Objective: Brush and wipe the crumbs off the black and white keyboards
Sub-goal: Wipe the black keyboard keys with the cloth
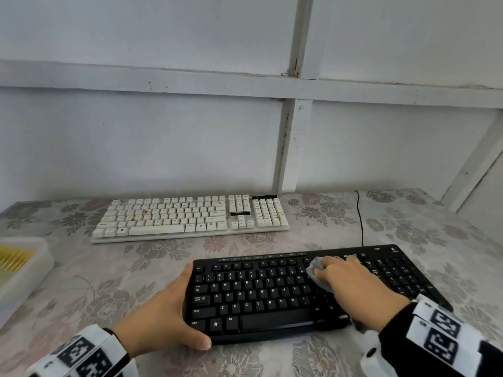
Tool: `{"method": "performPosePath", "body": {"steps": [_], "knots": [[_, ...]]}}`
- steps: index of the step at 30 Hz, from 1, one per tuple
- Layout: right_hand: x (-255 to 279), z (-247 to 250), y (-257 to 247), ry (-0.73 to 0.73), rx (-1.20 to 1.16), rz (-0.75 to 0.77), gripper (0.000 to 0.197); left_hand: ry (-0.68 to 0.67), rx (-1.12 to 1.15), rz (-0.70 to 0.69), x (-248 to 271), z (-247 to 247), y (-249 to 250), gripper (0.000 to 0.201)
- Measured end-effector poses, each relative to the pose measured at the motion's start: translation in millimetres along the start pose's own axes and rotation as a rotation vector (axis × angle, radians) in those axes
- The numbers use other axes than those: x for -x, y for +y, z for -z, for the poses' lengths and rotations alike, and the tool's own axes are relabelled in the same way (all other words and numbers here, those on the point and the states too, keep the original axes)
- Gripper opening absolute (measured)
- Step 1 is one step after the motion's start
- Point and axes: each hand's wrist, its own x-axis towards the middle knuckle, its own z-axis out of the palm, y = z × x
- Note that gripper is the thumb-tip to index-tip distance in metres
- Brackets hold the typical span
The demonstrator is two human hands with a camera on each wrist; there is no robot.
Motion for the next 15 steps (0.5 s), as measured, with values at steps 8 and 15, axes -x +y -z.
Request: {"method": "performPosePath", "body": {"steps": [8,15], "knots": [[-11.2,18.0,12.9,0.022,-0.038,-0.053,0.030,-0.005,0.042,-0.011,-0.3,-0.2,0.5,0.098],[-29.2,6.1,-69.4,0.008,-0.076,0.201,0.030,-0.027,0.064,0.021,-2.8,-1.0,-4.8,0.118]]}}
